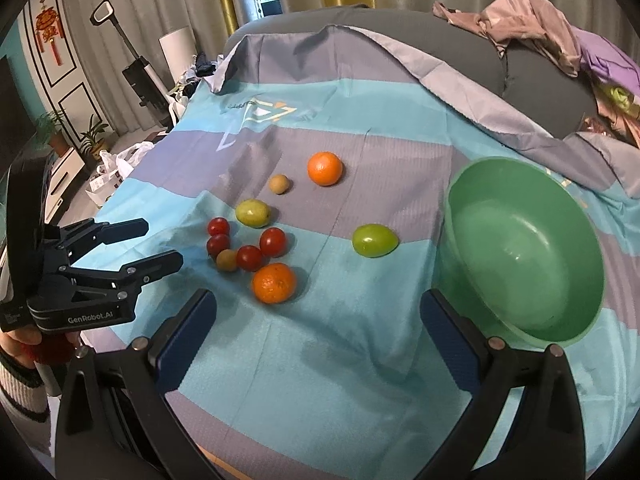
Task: Organize fruits
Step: 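Move both tools down toward the cluster of cherry tomatoes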
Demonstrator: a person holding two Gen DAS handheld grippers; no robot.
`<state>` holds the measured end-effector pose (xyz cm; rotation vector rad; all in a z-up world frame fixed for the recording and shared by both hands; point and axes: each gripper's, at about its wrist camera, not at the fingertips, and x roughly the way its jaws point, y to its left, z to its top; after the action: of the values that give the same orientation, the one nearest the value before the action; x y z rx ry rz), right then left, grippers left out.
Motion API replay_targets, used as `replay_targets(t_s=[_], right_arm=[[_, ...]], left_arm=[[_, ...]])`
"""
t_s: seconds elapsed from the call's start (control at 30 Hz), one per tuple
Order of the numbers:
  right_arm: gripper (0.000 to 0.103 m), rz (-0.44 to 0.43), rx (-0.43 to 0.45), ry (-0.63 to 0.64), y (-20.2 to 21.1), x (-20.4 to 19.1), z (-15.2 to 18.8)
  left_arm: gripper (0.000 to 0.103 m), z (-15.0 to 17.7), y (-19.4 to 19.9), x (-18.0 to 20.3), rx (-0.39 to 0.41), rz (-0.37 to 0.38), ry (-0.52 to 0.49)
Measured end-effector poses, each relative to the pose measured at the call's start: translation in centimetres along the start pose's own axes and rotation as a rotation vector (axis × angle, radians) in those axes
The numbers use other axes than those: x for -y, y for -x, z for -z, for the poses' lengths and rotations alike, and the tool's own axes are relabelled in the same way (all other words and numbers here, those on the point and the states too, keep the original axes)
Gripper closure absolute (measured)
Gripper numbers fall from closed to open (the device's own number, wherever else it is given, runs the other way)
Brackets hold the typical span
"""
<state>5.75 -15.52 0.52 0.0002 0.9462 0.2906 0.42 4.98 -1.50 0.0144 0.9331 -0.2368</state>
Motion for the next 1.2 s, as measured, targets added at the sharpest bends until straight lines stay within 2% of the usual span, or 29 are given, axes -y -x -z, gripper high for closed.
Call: replay_targets(t_s=[0.63, 0.67, 0.93, 1.2], right_arm=[[0.001, -0.044, -0.048, -0.012, -2.9, 0.3, 0.0], [0.001, -0.051, -0.051, -0.012, -3.1, 0.3, 0.1], [0.02, -0.126, -0.089, -0.026, -5.9, -0.1, 1.0], [0.024, -0.156, -0.09, -0.028, -7.1, -0.3, 1.1]], left_arm=[[0.027, -0.1, -1.8, 0.0, -0.012, 0.07, -0.005], [0.03, 0.0, -1.9, 0.0, -0.013, 0.083, -0.01], [0.043, 0.2, -3.2, 0.1, -0.04, 0.121, -0.021], [0.05, 0.3, -4.4, 0.0, -0.06, 0.149, -0.018]])
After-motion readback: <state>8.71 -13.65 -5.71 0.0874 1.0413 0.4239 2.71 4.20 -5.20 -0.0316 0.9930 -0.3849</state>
